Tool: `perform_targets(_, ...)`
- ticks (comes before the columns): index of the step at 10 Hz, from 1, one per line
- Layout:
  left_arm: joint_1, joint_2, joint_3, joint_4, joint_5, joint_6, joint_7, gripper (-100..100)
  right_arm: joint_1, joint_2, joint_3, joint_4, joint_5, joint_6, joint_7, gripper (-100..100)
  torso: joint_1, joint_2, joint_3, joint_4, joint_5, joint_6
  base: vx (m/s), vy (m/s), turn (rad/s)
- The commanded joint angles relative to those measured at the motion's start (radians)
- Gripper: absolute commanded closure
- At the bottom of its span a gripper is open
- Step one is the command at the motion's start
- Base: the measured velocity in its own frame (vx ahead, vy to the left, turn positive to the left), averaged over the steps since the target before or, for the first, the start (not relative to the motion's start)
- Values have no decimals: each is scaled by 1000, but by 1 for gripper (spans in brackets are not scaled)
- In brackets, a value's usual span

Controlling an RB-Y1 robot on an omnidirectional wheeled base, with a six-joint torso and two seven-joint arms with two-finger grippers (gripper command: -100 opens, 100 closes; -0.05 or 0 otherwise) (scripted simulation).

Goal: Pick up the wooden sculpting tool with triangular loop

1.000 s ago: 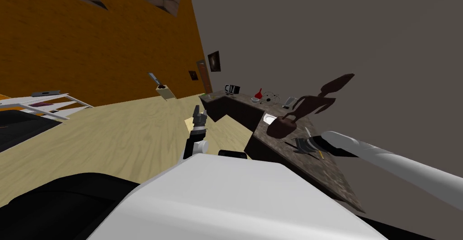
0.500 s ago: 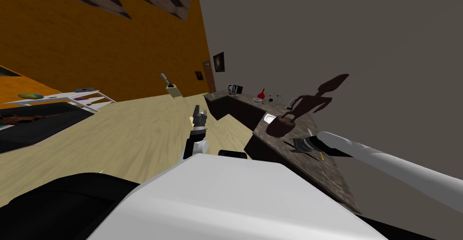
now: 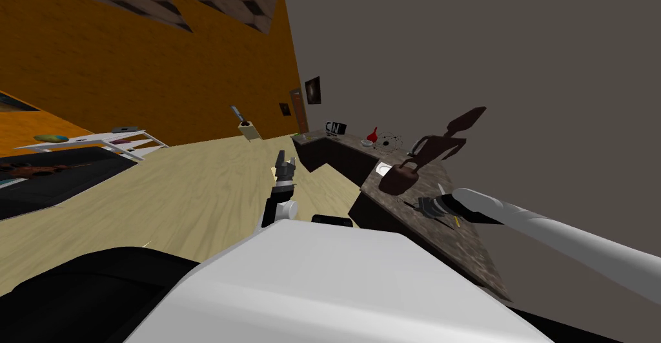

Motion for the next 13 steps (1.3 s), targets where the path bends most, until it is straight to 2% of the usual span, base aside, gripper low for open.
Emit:
perform_targets(1,0,0,0,0,0,0,0,0,0,0,0,0,0,0,0,100,0,0,0,0,0,0,0,0,0)
perform_targets(2,0,0,0,0,0,0,0,0,0,0,0,0,0,0,0,0,0,0,0,0,0,0,0,0,0)
perform_targets(3,0,0,0,0,0,0,0,0,2,-1,-11,14,-8,-17,37,100,0,0,0,0,0,0,75,38,-183)
perform_targets(11,0,0,0,0,0,0,0,0,9,-12,-73,81,-47,-105,226,100,4,-5,-3,-1,1,0,90,59,-140)
perform_targets(12,0,0,0,0,0,0,0,0,10,-11,-69,76,-44,-97,210,100,3,-6,-3,-1,1,0,40,18,-38)
perform_targets(13,0,0,0,0,0,0,0,0,10,-11,-69,78,-44,-99,215,0,1,-4,-2,-1,0,-1,6,4,7)
